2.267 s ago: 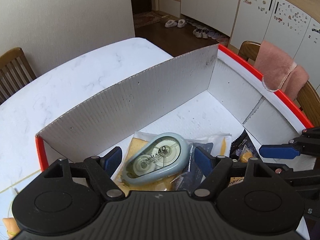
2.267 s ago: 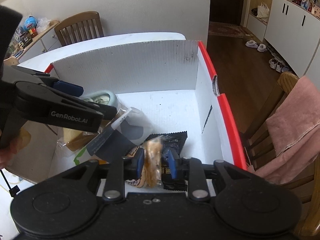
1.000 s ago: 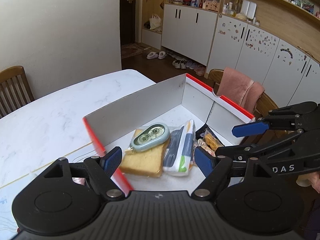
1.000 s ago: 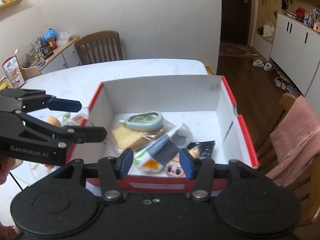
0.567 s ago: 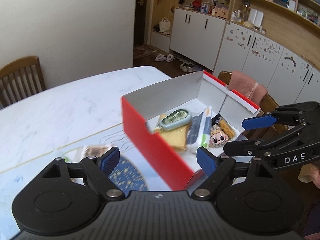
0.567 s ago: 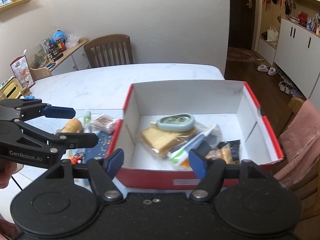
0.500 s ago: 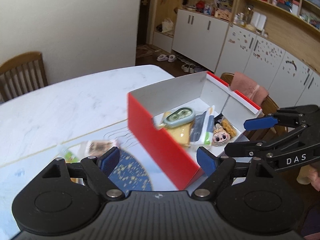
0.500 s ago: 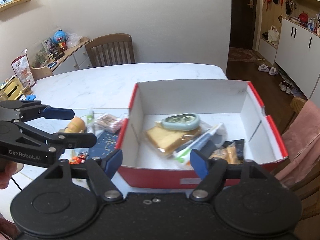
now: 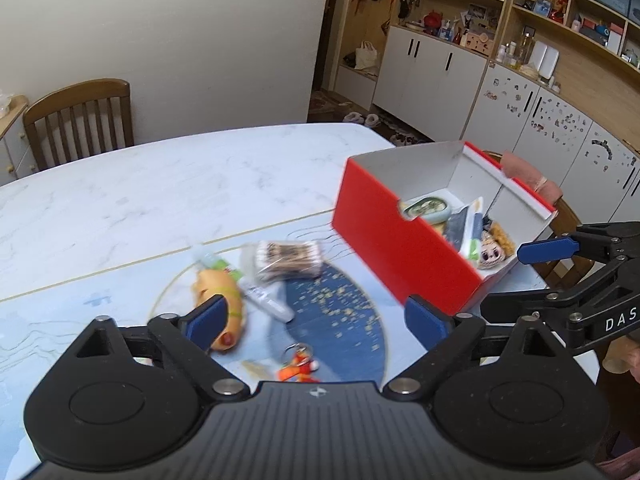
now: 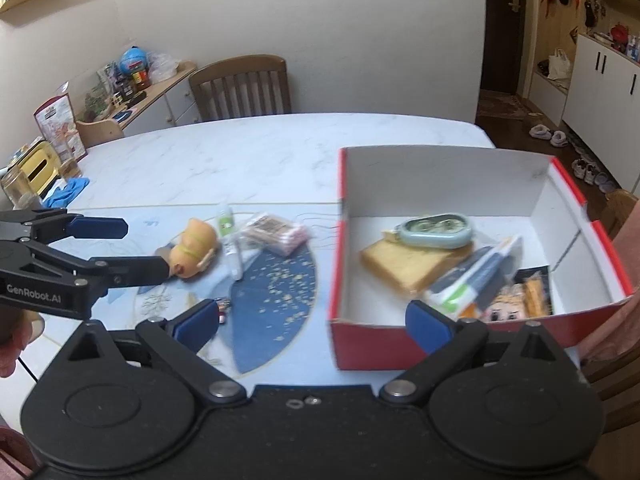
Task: Organize objects
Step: 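Withdraw both tools from the box back toward the remaining items, then grasp the pink folded packet with the left tool while the right tool grasps the red horse keychain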
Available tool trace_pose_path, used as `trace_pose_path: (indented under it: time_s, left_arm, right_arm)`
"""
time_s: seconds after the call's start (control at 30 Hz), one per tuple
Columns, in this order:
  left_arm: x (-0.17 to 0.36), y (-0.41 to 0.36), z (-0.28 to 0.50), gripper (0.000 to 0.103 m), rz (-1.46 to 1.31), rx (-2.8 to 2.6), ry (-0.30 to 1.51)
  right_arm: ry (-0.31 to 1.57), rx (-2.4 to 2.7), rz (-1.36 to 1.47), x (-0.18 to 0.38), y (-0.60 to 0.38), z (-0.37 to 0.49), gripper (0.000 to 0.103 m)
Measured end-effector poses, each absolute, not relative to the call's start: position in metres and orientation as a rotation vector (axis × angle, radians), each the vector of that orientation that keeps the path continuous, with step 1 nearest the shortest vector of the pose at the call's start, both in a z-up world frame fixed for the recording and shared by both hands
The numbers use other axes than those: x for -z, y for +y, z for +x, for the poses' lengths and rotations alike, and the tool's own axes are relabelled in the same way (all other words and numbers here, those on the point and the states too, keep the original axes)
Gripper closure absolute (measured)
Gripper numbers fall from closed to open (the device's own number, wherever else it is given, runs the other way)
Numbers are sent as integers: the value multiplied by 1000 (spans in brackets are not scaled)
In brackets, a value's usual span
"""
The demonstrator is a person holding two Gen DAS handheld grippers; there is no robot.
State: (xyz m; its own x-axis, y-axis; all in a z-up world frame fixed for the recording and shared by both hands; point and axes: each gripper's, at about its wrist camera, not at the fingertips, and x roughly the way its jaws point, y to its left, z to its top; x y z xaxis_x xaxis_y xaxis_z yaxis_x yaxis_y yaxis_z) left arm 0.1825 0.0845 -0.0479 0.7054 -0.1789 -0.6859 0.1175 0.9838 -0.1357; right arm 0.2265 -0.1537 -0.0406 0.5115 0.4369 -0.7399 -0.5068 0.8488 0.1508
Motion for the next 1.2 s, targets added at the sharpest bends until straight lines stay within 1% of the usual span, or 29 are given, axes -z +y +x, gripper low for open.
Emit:
trace_pose_path:
  time_s: [0.13, 0.37, 0.53, 0.67, 0.93, 1.2]
  left_arm:
    - [58, 104, 176, 0, -121, 168, 792]
    - [80, 136, 164, 0, -105, 139, 814]
    - [97, 164, 162, 0, -139, 101, 853]
    - [112, 181, 165, 0, -112, 56, 860]
    - [137, 200, 177, 0, -63, 39, 853]
    - [151, 203, 192, 0, -19, 71, 851]
  right_arm:
    - [886, -576, -102, 47, -134, 220, 3]
    - [930, -598, -127, 63, -102, 208, 3]
    - [965, -592, -138, 76, -82, 210, 3]
    - [990, -585, -146, 87, -67, 212, 4]
    - [1019, -579, -217, 108, -33, 215, 5]
    - [1049, -575, -251, 126, -11, 219, 9]
